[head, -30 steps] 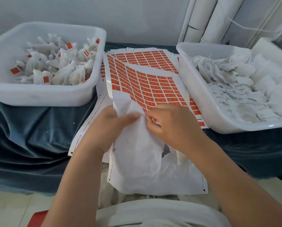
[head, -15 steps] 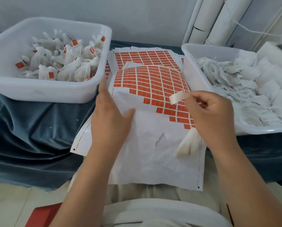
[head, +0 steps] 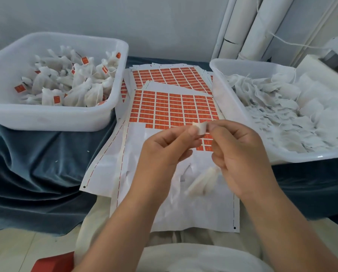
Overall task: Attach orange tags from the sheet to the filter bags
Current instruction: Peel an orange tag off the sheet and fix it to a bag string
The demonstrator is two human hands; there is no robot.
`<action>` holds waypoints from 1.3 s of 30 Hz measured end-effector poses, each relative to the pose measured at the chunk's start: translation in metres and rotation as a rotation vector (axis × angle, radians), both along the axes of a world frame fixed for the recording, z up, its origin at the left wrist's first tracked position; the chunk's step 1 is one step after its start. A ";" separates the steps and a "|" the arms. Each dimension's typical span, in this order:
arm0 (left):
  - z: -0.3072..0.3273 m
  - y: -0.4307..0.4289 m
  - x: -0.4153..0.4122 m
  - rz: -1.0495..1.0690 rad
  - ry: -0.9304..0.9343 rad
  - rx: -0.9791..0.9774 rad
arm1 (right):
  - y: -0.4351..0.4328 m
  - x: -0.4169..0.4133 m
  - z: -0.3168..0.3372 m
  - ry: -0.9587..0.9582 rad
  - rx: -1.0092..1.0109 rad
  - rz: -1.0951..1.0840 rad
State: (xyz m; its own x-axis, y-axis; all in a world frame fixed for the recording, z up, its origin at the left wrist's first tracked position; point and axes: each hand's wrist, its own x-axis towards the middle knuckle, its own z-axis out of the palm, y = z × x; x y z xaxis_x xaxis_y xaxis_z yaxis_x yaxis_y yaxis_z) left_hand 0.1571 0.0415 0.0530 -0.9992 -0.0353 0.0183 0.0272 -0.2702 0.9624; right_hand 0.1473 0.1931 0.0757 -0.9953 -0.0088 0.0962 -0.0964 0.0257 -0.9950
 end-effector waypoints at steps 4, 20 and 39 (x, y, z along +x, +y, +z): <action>-0.001 -0.005 -0.002 0.122 -0.006 0.056 | 0.000 -0.006 -0.003 -0.033 -0.046 0.062; -0.017 0.021 0.002 -0.199 -0.030 -0.133 | 0.001 0.009 0.012 0.342 0.305 0.116; -0.022 0.017 -0.002 -0.021 0.164 -0.304 | 0.013 -0.005 0.007 0.281 0.289 0.068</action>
State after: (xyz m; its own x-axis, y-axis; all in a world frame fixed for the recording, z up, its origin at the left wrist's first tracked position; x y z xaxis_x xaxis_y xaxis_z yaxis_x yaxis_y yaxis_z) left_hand 0.1554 0.0583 0.0311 -0.9826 0.0168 0.1849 0.1853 0.0262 0.9823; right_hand 0.1420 0.2060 0.0823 -0.9268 -0.1404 0.3484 -0.3748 0.2845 -0.8824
